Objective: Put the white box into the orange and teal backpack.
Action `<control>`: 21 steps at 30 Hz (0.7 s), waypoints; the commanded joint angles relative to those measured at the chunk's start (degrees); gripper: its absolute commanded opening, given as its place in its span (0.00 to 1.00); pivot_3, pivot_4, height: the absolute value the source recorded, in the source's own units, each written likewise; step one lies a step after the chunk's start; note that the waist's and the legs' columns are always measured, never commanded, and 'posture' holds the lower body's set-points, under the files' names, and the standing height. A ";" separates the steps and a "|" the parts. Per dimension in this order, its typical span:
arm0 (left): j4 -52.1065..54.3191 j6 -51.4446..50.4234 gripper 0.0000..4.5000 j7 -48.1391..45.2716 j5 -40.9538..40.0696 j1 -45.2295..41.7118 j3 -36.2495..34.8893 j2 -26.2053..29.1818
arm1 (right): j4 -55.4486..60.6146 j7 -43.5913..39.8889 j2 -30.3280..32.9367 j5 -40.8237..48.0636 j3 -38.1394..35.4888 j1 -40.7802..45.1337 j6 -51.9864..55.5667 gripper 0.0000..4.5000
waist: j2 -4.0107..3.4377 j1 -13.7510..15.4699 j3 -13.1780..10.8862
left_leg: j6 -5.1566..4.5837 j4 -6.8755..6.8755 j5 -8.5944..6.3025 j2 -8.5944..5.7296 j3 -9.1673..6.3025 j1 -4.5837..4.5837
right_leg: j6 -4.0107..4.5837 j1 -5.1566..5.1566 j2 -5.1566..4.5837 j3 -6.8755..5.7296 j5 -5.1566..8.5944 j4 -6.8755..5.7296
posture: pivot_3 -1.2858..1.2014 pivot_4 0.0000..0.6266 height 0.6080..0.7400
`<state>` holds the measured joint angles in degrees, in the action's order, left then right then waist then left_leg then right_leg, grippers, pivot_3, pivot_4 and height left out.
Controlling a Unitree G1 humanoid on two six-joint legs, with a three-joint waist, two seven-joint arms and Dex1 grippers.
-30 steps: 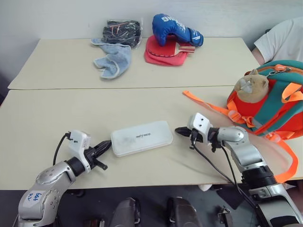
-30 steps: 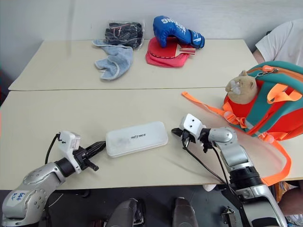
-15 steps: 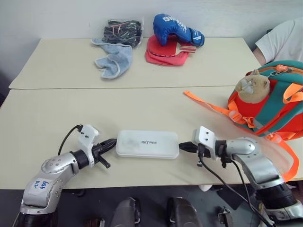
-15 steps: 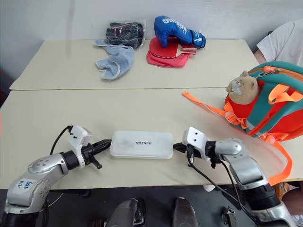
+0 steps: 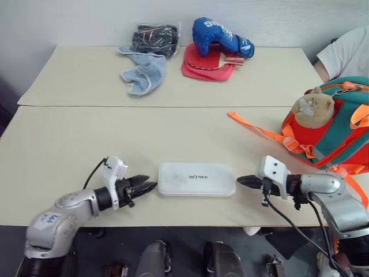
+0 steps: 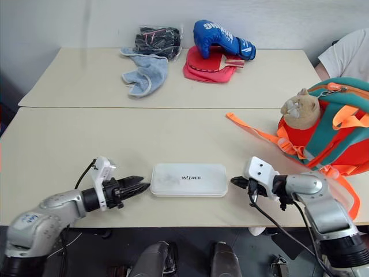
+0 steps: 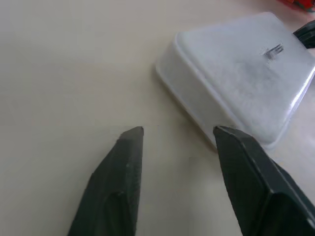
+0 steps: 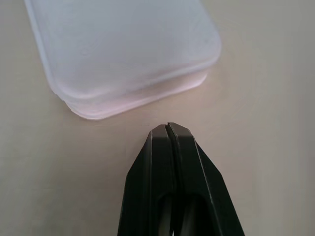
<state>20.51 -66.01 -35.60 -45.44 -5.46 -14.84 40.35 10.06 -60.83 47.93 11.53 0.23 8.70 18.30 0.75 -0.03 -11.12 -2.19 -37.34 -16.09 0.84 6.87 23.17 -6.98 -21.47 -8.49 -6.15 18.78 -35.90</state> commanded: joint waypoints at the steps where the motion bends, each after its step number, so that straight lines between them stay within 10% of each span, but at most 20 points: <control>1: -8.83 -14.71 0.80 -0.46 -6.46 -5.56 -6.25 3.39 | -2.03 -1.46 2.10 0.69 -2.58 0.12 -2.75 0.00 | -0.03 -0.05 0.00 | 0.00 0.01 0.01 0.00 0.00 0.00 | 0.00 -0.01 0.02 -0.01 0.00 0.00 | 0.52 0.24 1.00; 5: -22.41 -25.34 0.99 0.20 -8.70 -17.60 -6.25 3.01 | -4.63 -3.46 2.71 0.49 -1.33 1.21 -5.35 0.00 | 0.01 -0.02 -0.02 | -0.01 0.01 0.06 -0.03 0.02 -0.02 | 0.00 -0.01 0.14 -0.19 0.00 -0.04 | 0.52 0.24 1.00; 21: -34.01 -26.49 0.99 6.73 -14.88 -29.35 9.40 -5.21 | -5.80 -5.98 -2.52 -0.31 6.87 7.60 -6.08 0.00 | 0.00 1.09 -0.01 | -0.07 -0.13 0.15 -0.17 0.01 -0.02 | -0.01 0.09 0.06 0.08 0.00 -0.07 | 0.52 0.24 1.00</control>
<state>-12.48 -91.56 -30.19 -58.51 -35.62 -8.05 36.08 2.25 -66.69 45.97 10.65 6.36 15.95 11.70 0.75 1.06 -11.13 -2.25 -37.48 -15.94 0.68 6.88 23.15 -6.99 -21.38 -8.44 -6.06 18.78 -35.97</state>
